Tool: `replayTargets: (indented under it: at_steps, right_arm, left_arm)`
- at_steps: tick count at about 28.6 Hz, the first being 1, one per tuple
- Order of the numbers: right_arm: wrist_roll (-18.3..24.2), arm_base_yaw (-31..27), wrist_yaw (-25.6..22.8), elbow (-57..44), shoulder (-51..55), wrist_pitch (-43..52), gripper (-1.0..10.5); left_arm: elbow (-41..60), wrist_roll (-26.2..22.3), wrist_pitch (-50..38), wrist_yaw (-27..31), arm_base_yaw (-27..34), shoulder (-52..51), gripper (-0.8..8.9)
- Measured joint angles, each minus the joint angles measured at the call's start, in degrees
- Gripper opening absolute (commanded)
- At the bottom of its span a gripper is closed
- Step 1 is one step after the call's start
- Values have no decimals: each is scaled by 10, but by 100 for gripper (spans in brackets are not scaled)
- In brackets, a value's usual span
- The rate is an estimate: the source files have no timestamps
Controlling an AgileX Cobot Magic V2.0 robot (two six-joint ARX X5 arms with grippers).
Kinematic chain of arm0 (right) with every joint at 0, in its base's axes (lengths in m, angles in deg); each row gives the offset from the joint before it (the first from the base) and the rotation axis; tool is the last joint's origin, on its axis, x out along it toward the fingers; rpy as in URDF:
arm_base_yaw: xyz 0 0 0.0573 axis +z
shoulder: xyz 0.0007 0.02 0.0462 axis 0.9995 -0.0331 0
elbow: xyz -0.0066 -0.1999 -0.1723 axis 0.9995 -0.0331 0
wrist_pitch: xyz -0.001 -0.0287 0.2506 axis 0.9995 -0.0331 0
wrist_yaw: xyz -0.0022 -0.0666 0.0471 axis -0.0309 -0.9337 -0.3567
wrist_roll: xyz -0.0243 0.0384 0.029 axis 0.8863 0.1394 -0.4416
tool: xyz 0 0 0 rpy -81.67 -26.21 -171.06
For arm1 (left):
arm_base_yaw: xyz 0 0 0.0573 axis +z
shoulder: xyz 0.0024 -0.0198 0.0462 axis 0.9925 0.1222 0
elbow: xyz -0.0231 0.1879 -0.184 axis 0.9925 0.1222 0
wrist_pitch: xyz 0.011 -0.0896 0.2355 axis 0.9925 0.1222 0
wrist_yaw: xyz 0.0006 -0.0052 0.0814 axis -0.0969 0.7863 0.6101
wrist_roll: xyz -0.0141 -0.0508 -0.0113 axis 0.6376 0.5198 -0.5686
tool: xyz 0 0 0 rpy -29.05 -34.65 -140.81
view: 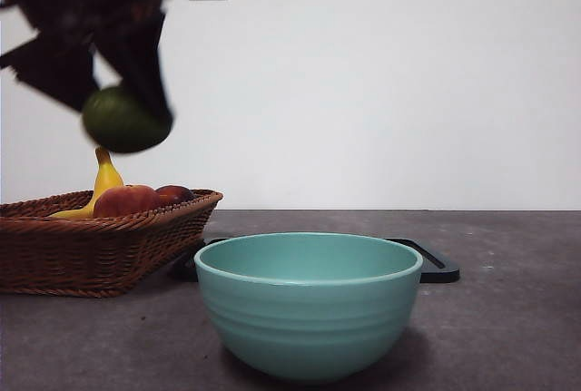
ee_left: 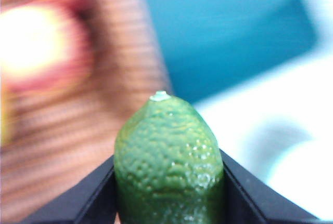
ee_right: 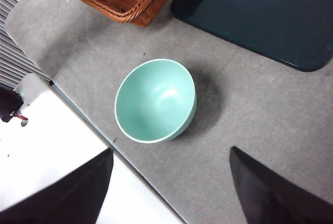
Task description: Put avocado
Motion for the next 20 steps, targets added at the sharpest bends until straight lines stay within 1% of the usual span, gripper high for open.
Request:
replayTargets:
  at_steps: [4,9,12,15,17,20]
  right_arm:
    - [0,0,-6,0,0,0,355]
    - [0,0,-11,0,0,0,355]
    - [0,0,-11,0,0,0,355]
    - [0,0,-11,0,0,0,355]
    - [0,0,-11,0,0,0,355]
    - [0,0,-11,0,0,0,355]
  left_arm:
    - [0,1,-2,-35,-68,-16,171]
    - [0,0,-9,-37,-148,3,171]
    - [0,0,-31,-37,-191,44,171]
    - [0,-1,-42,-37,-216,93,171]
    - [0,-9,-50,-23,-232,130,171]
    - [0,-18,-68,-16,-242,172,171]
